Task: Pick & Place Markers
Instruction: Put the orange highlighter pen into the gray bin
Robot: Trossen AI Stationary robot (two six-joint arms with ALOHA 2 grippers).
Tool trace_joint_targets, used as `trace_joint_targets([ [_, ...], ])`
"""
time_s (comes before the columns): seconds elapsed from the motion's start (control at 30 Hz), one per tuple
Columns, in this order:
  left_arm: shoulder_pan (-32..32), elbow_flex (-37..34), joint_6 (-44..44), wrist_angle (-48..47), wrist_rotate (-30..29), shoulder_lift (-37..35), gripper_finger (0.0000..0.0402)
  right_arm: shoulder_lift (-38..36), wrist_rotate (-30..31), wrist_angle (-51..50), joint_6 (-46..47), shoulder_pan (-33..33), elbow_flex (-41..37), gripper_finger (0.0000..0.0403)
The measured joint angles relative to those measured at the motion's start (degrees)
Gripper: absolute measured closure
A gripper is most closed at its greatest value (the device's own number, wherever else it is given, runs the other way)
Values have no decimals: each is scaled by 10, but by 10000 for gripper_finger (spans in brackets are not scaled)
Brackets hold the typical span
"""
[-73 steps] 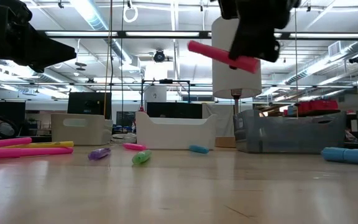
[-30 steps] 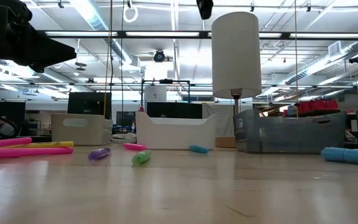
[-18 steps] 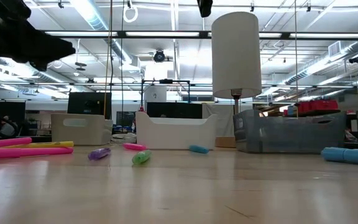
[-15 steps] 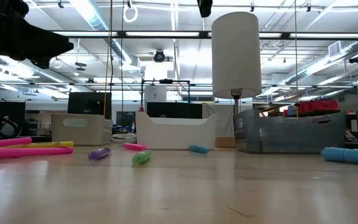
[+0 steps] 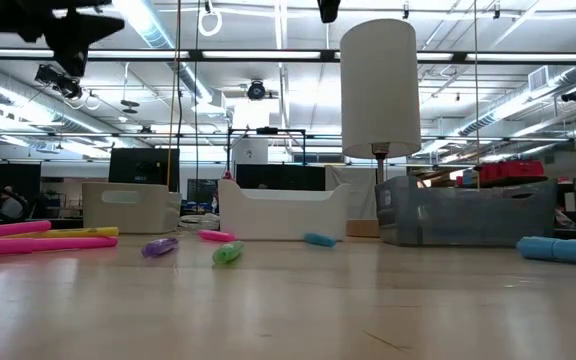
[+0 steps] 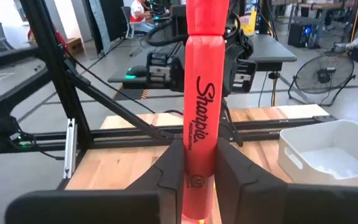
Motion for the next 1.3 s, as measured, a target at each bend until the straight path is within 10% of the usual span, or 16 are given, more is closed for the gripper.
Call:
trace_joint_targets([
  [1.3, 49, 524, 28, 0, -37, 583, 177, -58, -168, 38, -43, -30, 1, 348],
])
